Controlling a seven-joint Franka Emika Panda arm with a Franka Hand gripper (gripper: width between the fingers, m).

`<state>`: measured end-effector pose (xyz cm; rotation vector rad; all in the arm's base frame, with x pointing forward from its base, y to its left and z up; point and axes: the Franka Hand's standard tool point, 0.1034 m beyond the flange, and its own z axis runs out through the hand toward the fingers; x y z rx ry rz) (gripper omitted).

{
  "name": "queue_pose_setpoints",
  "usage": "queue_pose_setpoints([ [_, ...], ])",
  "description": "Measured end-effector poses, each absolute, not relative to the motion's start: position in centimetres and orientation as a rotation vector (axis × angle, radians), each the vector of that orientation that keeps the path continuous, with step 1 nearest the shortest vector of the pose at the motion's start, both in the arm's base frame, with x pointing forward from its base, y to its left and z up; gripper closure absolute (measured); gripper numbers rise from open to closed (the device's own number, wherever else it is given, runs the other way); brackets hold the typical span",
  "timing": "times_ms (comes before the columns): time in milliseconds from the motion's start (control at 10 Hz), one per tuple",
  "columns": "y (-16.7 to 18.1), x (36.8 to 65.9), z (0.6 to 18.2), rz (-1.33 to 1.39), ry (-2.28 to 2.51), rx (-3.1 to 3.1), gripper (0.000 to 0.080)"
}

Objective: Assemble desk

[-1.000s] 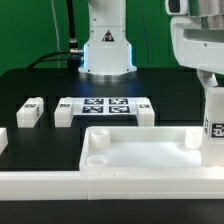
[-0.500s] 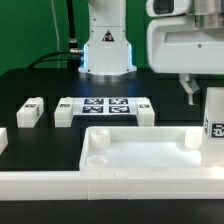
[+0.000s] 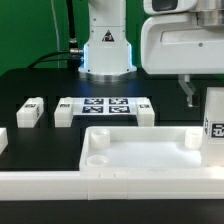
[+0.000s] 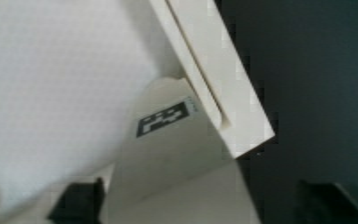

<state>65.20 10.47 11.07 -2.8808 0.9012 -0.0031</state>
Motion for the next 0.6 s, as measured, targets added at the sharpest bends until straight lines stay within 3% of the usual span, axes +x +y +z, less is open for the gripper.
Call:
queue_pose_setpoints([
  [100, 10.1, 65.2, 11.1, -0.003, 0.975, -2.863, 0.0466],
  [600, 8.2, 65.4, 11.0, -0.014, 1.228, -2.801, 0.0466],
])
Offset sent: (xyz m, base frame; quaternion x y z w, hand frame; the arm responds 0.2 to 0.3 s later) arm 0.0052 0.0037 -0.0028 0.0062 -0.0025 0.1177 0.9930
